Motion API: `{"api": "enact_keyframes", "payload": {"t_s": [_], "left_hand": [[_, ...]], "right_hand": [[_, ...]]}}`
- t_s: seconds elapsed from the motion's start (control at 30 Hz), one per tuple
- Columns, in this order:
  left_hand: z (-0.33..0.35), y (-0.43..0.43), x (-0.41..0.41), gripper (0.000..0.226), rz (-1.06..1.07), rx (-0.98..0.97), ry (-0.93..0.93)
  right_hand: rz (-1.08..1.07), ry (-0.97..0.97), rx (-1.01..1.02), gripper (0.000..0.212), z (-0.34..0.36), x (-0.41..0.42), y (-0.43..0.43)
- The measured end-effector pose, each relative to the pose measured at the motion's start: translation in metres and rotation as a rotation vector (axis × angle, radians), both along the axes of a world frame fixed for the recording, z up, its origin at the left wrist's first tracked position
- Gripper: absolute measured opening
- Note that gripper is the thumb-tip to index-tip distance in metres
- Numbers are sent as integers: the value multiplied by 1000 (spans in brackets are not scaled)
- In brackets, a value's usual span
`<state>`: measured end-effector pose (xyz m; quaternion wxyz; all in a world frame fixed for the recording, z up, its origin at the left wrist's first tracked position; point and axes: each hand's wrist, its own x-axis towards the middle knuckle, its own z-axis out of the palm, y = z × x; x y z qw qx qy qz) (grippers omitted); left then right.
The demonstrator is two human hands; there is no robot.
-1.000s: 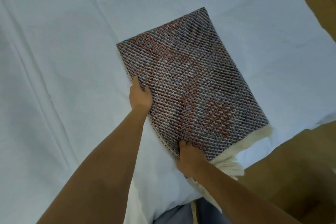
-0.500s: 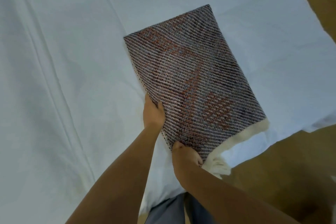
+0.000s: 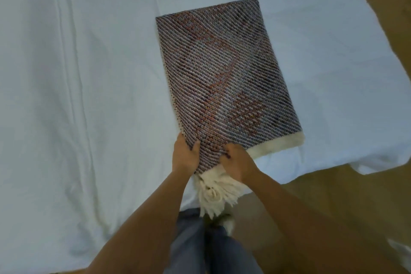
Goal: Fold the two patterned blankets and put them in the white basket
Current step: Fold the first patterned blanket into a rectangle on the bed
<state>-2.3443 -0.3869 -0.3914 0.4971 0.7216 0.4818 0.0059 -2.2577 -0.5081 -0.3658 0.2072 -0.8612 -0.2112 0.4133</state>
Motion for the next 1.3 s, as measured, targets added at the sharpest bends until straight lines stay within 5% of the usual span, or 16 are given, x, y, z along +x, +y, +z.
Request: {"api": "enact_keyframes", "payload": {"t_s": [0.2, 0.33, 0.53, 0.8, 0.97, 1.13, 1.23, 1.3], "left_hand": [[1, -51, -10, 47, 212, 66, 26], [5, -60, -8, 47, 274, 92, 190], [14, -72, -11, 40, 287, 30, 50], [21, -75, -10, 37, 238, 77, 72], [14, -67, -32, 30, 322, 28, 113], [2, -71, -42, 38, 100, 53, 334], [3, -73, -32, 38, 138, 47, 364], [4, -72, -27, 42, 144, 93, 382]], "right_hand": [[-540, -233, 25, 17, -6, 46, -61], [-952, 2, 56, 37, -5, 64, -78], [-1349, 384, 272, 47, 5, 77, -70], [-1309, 522, 367, 44, 16, 90, -75], [-1388, 389, 456, 47, 17, 101, -93], [-1180, 190, 231, 19, 1, 100, -103], [-1191, 315, 76, 26, -9, 95, -111], [-1139, 192, 53, 32, -14, 96, -116]]}}
